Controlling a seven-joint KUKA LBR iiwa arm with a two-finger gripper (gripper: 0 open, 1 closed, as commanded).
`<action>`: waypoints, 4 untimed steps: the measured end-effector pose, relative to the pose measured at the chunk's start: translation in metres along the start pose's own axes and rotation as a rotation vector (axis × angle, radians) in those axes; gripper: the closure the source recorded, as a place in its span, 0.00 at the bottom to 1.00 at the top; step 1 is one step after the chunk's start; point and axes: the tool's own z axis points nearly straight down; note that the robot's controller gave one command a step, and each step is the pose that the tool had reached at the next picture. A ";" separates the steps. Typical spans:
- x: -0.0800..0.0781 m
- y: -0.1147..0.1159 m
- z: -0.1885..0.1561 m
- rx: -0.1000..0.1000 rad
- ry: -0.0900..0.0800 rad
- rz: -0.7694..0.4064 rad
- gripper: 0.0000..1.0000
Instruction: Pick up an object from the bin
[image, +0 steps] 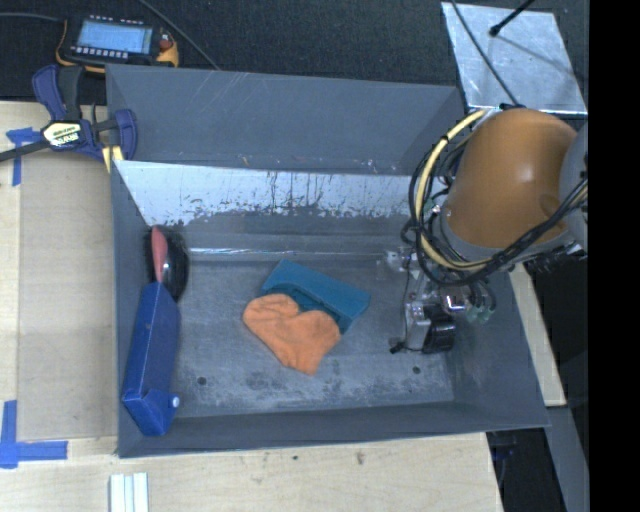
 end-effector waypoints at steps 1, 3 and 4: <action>-0.001 0.000 -0.005 0.000 -0.009 -0.001 0.00; 0.010 0.052 0.062 -0.001 -0.009 -0.116 0.00; -0.023 0.059 0.088 0.000 -0.008 -0.128 0.00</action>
Offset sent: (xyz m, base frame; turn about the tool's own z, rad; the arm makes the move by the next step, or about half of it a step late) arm 0.0511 0.1033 -0.0832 -0.2213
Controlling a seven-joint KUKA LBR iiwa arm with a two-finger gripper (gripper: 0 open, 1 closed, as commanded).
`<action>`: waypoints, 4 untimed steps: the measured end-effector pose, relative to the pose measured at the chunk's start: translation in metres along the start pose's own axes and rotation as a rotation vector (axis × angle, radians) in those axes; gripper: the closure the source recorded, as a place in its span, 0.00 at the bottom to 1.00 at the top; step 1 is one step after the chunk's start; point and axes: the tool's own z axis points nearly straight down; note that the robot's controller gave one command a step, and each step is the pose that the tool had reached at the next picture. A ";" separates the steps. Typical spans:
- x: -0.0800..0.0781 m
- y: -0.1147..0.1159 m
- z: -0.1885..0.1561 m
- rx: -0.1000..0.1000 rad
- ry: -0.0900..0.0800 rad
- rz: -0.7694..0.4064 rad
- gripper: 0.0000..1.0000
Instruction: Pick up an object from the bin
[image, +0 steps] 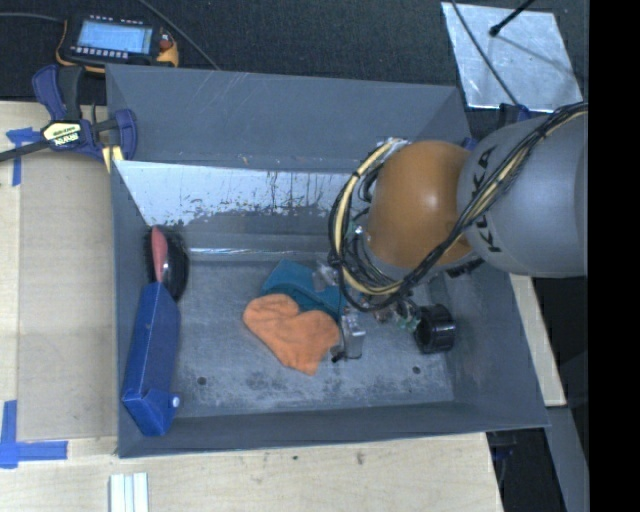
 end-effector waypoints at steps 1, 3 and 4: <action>-0.017 0.005 0.022 0.001 -0.017 -0.006 0.00; -0.050 -0.040 0.036 -0.002 -0.027 -0.438 1.00; -0.050 -0.040 0.036 -0.002 -0.027 -0.437 1.00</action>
Offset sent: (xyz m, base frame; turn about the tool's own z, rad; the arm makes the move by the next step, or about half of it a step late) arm -0.0064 0.0118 -0.0510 -0.0357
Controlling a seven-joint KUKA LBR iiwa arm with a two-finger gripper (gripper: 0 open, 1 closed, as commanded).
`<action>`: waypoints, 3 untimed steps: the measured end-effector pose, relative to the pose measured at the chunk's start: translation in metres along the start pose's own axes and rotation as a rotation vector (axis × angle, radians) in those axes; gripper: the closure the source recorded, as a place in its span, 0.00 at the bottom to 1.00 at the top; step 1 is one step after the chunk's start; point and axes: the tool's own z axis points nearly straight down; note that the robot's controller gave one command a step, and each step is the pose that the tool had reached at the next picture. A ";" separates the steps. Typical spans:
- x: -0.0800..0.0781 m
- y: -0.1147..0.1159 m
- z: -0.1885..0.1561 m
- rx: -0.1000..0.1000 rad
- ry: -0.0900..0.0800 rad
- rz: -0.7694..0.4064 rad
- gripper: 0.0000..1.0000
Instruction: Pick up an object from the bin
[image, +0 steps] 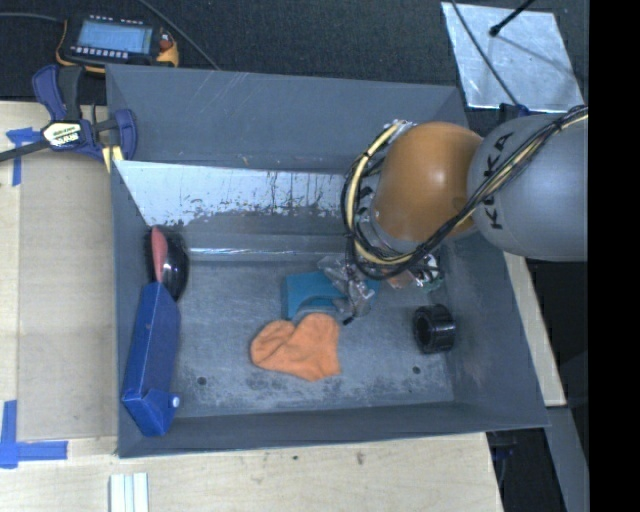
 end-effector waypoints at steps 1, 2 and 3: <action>-0.004 -0.014 -0.006 -0.004 0.015 -0.014 1.00; 0.009 -0.013 -0.019 -0.003 0.021 0.000 1.00; -0.008 0.013 -0.026 -0.003 0.025 0.038 0.00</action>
Offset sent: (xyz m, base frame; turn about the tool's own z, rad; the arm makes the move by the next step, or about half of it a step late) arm -0.0074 -0.0182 0.0214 0.0043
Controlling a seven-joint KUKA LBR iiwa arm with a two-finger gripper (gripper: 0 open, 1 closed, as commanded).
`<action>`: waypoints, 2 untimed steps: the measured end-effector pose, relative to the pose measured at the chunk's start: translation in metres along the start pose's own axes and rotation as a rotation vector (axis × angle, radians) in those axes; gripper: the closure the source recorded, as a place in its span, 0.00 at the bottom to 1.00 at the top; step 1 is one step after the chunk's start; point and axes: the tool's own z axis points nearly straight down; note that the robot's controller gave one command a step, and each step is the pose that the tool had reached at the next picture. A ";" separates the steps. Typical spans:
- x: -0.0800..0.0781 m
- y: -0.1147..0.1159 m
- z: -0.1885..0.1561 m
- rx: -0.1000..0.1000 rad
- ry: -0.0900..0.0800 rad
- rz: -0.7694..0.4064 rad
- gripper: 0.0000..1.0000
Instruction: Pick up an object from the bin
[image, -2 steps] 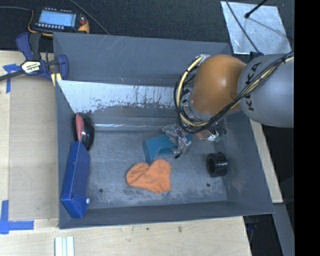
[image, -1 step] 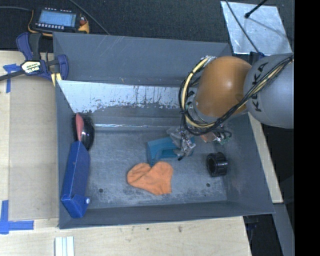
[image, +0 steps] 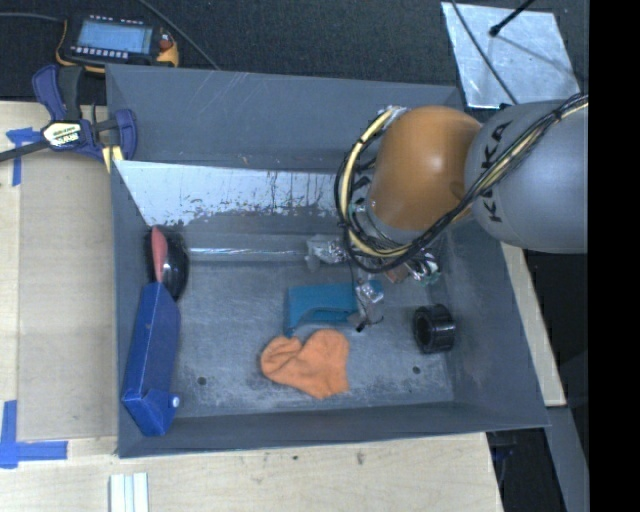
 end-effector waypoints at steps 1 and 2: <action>0.000 0.000 0.000 0.000 -0.001 0.001 0.00; 0.032 0.037 0.040 -0.001 -0.001 -0.041 1.00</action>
Offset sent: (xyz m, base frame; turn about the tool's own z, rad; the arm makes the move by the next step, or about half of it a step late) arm -0.0478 0.0160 -0.0418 -0.0421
